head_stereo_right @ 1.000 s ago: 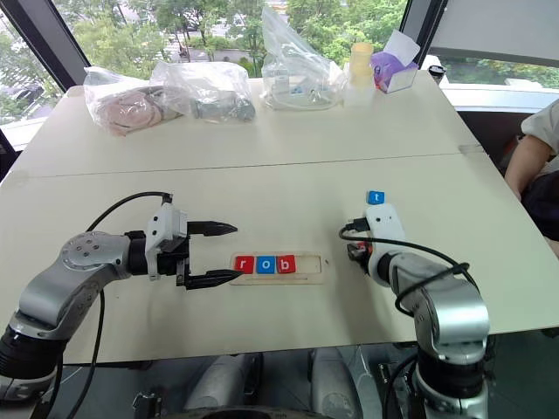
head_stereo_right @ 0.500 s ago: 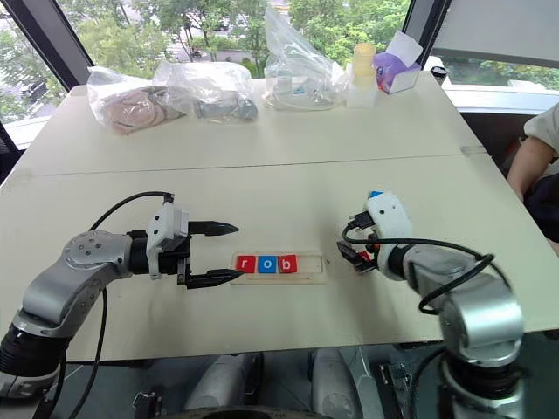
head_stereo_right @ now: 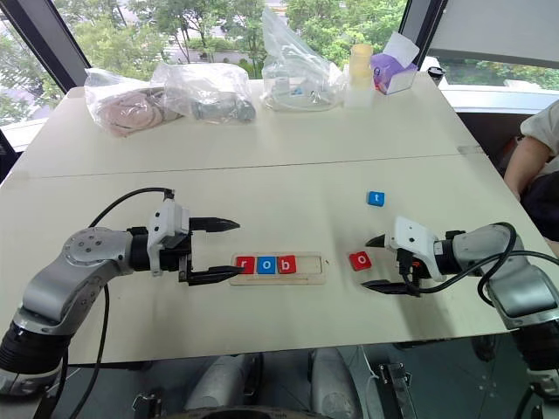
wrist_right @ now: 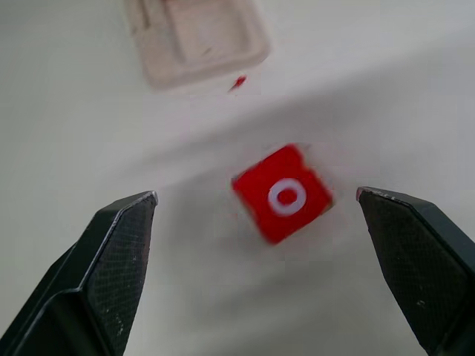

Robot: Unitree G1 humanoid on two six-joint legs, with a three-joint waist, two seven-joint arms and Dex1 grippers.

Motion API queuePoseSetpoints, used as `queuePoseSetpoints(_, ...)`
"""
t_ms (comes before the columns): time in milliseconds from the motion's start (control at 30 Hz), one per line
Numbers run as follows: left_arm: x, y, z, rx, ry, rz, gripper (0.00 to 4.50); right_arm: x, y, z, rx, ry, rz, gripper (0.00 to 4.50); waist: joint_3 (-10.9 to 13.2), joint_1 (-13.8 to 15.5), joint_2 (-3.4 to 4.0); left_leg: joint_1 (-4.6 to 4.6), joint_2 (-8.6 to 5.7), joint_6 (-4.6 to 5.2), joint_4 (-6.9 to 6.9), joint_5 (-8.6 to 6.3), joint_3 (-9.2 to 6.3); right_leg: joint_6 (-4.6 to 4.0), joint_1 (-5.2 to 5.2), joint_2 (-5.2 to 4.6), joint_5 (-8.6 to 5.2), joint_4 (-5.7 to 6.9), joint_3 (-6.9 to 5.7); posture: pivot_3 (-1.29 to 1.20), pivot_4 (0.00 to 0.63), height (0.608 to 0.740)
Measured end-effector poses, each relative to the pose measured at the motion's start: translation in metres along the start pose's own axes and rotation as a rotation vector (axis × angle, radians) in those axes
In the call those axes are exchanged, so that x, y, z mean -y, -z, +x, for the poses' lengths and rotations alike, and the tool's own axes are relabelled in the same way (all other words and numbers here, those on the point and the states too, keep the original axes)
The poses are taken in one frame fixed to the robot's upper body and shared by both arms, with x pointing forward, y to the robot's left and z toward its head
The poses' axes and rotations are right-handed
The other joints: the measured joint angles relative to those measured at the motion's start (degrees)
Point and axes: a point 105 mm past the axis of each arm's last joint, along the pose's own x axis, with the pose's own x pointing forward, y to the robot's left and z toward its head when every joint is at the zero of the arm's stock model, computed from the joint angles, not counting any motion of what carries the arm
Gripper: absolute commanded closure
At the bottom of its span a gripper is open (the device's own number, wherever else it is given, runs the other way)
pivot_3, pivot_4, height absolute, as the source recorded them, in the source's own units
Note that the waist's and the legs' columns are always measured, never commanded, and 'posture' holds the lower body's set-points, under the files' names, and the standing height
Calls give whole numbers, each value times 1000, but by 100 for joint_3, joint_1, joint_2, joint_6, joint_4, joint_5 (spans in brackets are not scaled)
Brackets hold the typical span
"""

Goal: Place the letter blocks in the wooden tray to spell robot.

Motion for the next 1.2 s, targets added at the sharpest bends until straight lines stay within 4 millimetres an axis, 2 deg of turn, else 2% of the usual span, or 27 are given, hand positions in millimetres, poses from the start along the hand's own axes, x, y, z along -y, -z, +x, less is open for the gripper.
queuePoseSetpoints(267, 7, 1, -5, -27, 35, 3, 0, 6, 10, 18, 0, -70, -21, 30, 2, 21, 0, 26, -2, -1, -4, -1, -1, -12, 27, -5, -8, -7, 0, 0, 150, 740)
queuePoseSetpoints(333, 6, 0, -5, -25, 35, 8, 0, 8, 8, 20, 4, -74, -35, 552, 2, 19, 0, 28, -2, -1, -4, -1, -1, -11, 28, -4, -7, -7, 0, 0, 150, 740)
queuePoseSetpoints(400, 5, -2, -5, -23, 34, 16, 0, 10, 8, 21, 6, -69, -41, 1346, 2, 20, 0, 29, -2, -1, -4, -1, -2, -9, 29, -5, -6, -6, 0, 0, 150, 740)
queuePoseSetpoints(467, 5, -2, -5, -22, 33, 17, 0, 11, 7, 24, 19, -64, -45, 2498, 2, 19, 0, 29, -2, -1, -5, -1, -3, -4, 29, -4, -3, -6, 0, 0, 150, 740)
queuePoseSetpoints(533, 5, -2, -5, -22, 32, 17, 0, 10, 6, 26, 31, -64, -44, 3396, 2, 13, 0, 29, -1, -1, -5, -1, -3, -3, 29, -6, -3, -6, 1, 0, 150, 740)
queuePoseSetpoints(700, 4, -2, -5, -21, 27, 17, 0, 10, -4, 28, 47, -46, -18, 3416, 2, 16, 1, 29, -1, -1, -5, -1, -4, -4, 28, -10, -3, -5, 2, 0, 150, 740)
queuePoseSetpoints(900, 4, -2, -4, -18, 22, 15, 0, 2, -45, 42, 130, -13, -55, 3416, 2, 25, 1, 28, -1, -2, -6, -1, -6, -7, 27, -13, -4, -6, 2, 0, 150, 740)
queuePoseSetpoints(1000, 4, -3, -3, -12, 22, 15, 0, -12, -64, 55, 154, -50, -72, 3416, 2, 29, 1, 28, -2, -2, -6, -1, -7, -6, 27, -14, -4, -7, 1, 0, 150, 740)
queuePoseSetpoints(1200, 3, -3, -3, -6, 16, 15, 0, -19, -64, 67, 118, -75, -63, 3416, 2, 34, 0, 28, -3, -2, -5, -1, -7, -11, 28, -14, -7, -9, 1, 0, 150, 740)
